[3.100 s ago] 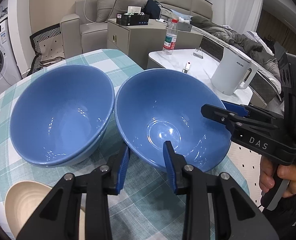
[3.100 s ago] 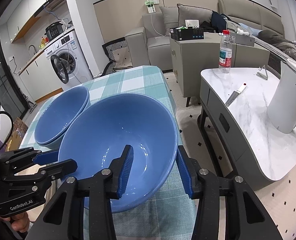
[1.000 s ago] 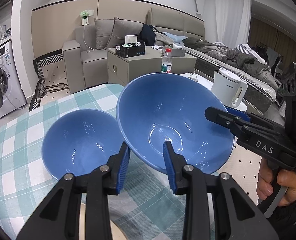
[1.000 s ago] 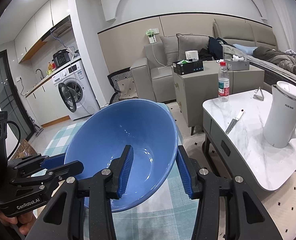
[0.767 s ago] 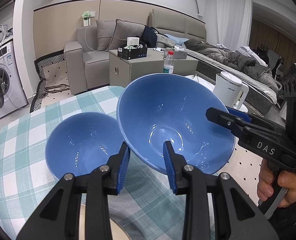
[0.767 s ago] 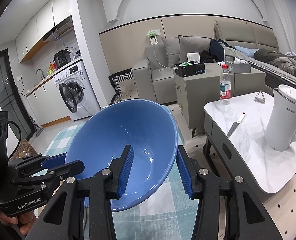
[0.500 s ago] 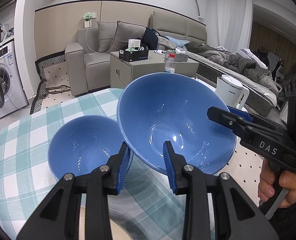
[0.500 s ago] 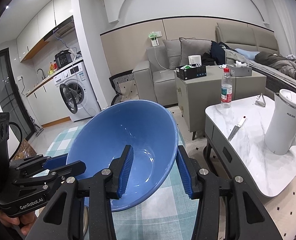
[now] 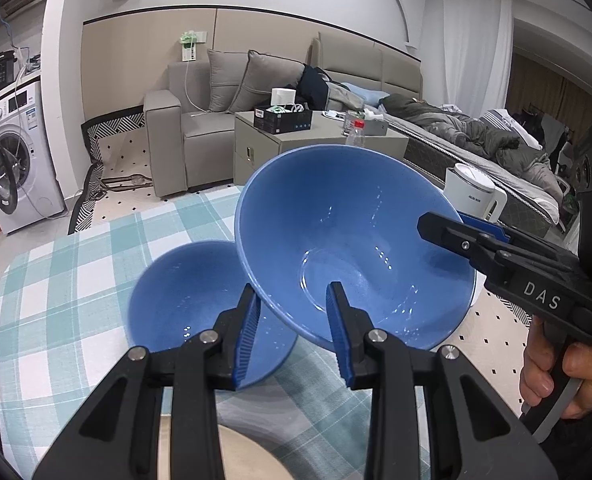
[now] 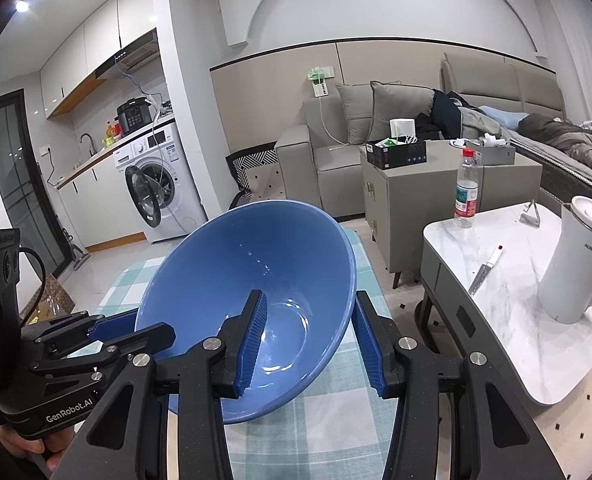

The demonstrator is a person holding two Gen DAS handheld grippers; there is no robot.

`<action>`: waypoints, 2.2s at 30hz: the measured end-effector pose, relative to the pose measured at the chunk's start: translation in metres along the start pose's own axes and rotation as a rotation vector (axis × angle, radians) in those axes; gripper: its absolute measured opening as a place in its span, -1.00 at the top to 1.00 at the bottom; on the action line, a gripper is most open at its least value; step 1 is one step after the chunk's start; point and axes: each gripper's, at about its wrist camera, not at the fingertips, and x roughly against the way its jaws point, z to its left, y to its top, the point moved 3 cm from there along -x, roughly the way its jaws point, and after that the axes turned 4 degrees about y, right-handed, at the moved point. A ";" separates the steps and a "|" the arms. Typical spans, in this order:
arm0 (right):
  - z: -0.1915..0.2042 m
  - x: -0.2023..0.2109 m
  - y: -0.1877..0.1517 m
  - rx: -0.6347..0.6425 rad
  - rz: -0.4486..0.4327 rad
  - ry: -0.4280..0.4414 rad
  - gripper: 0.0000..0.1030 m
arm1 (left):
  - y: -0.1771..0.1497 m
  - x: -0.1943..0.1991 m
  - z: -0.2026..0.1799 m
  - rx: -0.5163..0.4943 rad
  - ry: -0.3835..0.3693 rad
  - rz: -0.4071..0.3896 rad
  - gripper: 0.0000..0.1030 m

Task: Organize plates and bowls
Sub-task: 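Lower the held blue bowl onto the stacked blue bowls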

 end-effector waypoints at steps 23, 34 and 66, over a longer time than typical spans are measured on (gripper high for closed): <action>0.050 -0.047 0.008 0.066 0.047 0.069 0.11 | -0.005 0.008 0.058 0.081 0.101 -0.049 0.37; 0.065 -0.071 0.000 0.073 0.092 0.090 0.11 | -0.013 0.002 0.079 0.105 0.138 -0.039 0.37; 0.082 -0.123 -0.029 0.110 0.207 0.053 0.11 | -0.035 -0.036 0.100 0.097 0.213 0.050 0.37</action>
